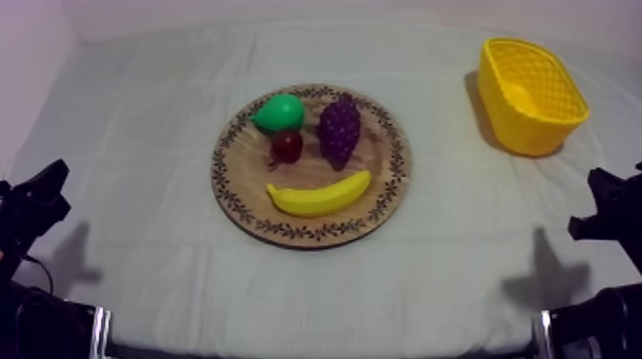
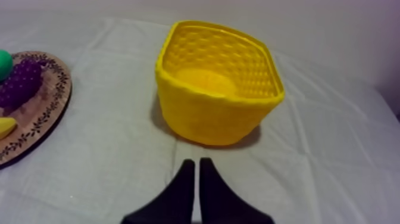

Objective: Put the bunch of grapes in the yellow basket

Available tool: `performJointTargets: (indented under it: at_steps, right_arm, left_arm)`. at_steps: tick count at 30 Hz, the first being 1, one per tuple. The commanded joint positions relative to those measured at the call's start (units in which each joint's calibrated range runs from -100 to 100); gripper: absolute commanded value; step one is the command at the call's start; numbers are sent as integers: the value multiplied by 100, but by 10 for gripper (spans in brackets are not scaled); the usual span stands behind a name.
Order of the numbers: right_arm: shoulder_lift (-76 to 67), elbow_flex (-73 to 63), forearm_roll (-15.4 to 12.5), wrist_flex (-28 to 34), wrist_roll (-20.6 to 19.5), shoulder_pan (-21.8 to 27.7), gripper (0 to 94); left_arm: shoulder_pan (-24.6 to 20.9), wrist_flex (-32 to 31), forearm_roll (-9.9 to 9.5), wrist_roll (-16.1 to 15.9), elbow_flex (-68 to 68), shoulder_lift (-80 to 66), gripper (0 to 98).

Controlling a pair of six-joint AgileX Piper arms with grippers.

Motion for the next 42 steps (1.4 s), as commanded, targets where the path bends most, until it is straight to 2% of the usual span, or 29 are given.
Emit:
performJointTargets:
  at_steps: [1, 9, 16, 21, 32, 42]
  right_arm:
    - [2, 4, -47, 20, 56, -2, 6]
    - [28, 1, -177, 40, 290, -70, 4]
    - [461, -170, -201, -376, 406, -315, 3]
    - [971, -643, -60, -429, 292, -597, 3]
    - [2628, -2546, 201, 59, -46, -1138, 2]
    - [4417, -4830, 656, 1164, -661, -1801, 2]
  left_arm:
    - [-2, 0, 1, 0, -2, 0, 1]
    - [-2, 0, 1, 0, -2, 0, 1]
    - [-2, 0, 1, 0, -2, 0, 1]
    - [-2, 0, 1, 0, -2, 0, 1]
    - [-2, 0, 1, 0, -2, 0, 1]
    - [-2, 0, 1, 0, -2, 0, 1]
